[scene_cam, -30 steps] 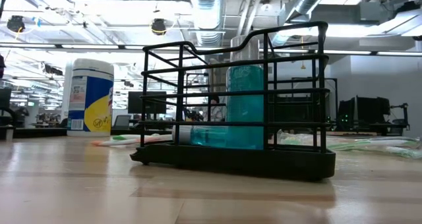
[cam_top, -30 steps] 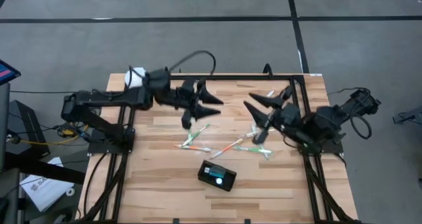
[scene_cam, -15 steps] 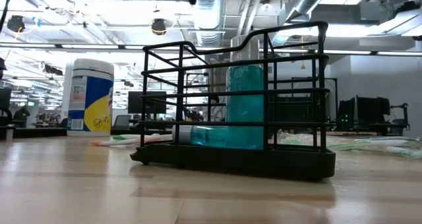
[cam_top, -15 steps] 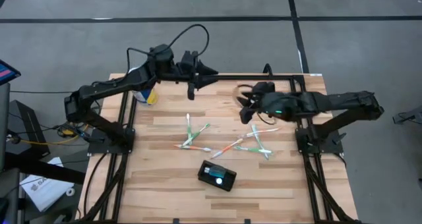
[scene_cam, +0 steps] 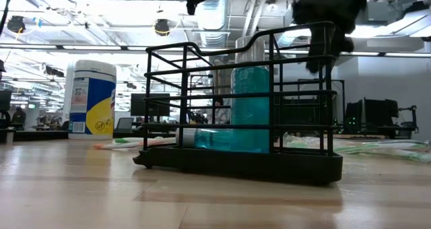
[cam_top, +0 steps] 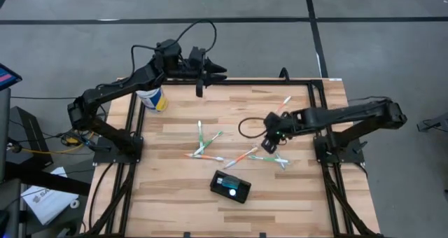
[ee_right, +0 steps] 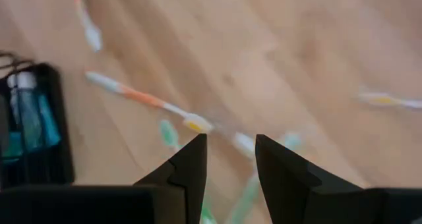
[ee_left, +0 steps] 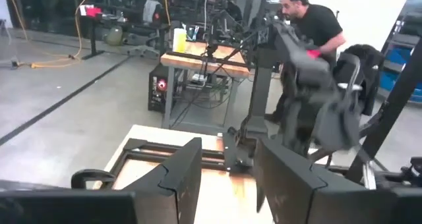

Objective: Pick & Place toothbrushing station
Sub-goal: Put the green toothbrush into the black wire organizer

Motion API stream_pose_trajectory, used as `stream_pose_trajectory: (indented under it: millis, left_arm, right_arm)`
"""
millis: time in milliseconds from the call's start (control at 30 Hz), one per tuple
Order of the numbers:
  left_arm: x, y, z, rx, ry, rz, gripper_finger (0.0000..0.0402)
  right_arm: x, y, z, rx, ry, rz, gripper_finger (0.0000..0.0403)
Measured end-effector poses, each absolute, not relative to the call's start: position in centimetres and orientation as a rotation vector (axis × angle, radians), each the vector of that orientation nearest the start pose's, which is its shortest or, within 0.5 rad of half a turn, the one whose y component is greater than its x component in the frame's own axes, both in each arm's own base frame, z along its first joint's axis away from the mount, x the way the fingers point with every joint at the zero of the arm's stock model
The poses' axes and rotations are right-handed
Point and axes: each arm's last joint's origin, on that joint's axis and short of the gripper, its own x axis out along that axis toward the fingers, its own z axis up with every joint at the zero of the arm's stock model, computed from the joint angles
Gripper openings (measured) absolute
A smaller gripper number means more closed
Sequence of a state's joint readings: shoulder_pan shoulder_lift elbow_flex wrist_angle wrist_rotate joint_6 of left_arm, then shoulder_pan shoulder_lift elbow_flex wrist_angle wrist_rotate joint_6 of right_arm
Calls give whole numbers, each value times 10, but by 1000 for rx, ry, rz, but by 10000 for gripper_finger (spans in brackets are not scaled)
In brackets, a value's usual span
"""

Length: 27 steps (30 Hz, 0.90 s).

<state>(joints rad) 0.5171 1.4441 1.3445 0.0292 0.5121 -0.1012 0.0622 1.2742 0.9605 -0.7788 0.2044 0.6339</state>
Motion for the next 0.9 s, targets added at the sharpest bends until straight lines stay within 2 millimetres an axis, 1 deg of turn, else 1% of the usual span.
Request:
stream_pose_trajectory:
  millis: [133,300,400,467,567,733,900]
  left_arm:
    - [295,148,394,-143,60,-1,140]
    - [295,146,394,-145,61,-5,140]
    - [295,146,394,-160,60,6,140]
    - [295,147,394,-184,60,10,140]
    - [296,146,394,-191,60,17,140]
    - [298,142,394,-189,60,28,140]
    - [301,135,394,-187,61,21,140]
  right_arm:
    - [238,7,217,443,971,-376,120]
    - [224,3,171,493,997,-275,120]
    - [217,3,153,538,973,-203,120]
    - [215,4,146,556,949,-164,120]
    - [211,4,139,565,950,-159,120]
    - [213,5,141,559,929,-122,120]
    - [220,5,139,582,889,-97,120]
